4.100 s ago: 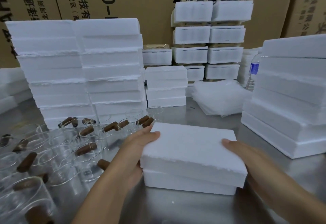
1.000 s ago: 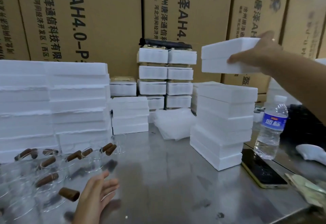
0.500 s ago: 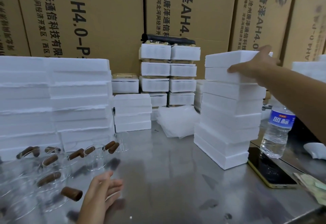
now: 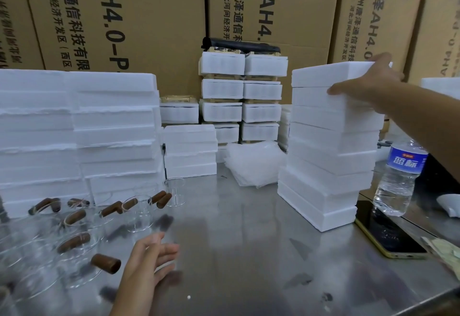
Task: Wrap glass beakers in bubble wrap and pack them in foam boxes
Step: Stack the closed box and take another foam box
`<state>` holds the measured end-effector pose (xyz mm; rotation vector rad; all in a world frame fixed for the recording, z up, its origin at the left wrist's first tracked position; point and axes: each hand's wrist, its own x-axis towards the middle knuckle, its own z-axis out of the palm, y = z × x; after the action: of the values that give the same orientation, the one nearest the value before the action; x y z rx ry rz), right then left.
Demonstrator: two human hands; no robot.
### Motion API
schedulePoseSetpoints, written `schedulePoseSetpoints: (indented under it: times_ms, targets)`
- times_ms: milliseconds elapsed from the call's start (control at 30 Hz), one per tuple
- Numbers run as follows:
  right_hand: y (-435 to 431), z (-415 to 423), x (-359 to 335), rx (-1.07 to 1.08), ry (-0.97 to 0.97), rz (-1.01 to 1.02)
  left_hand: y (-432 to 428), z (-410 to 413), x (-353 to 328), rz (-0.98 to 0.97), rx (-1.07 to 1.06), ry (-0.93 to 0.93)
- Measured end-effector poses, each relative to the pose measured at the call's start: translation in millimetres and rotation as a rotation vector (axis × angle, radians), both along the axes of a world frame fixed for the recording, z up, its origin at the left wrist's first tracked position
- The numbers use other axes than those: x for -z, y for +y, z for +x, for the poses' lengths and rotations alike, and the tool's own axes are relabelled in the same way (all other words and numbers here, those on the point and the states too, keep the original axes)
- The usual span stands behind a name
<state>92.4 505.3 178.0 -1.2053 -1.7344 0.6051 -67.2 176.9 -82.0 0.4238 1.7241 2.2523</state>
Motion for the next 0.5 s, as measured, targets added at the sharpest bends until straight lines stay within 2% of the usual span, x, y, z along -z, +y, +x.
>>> schedulePoseSetpoints:
  times_ms: [500]
  targets:
    - [1.2,-0.6,6.3,0.022,-0.059,0.033,-0.9,-2.5,4.7,-0.008,-0.009,0.013]
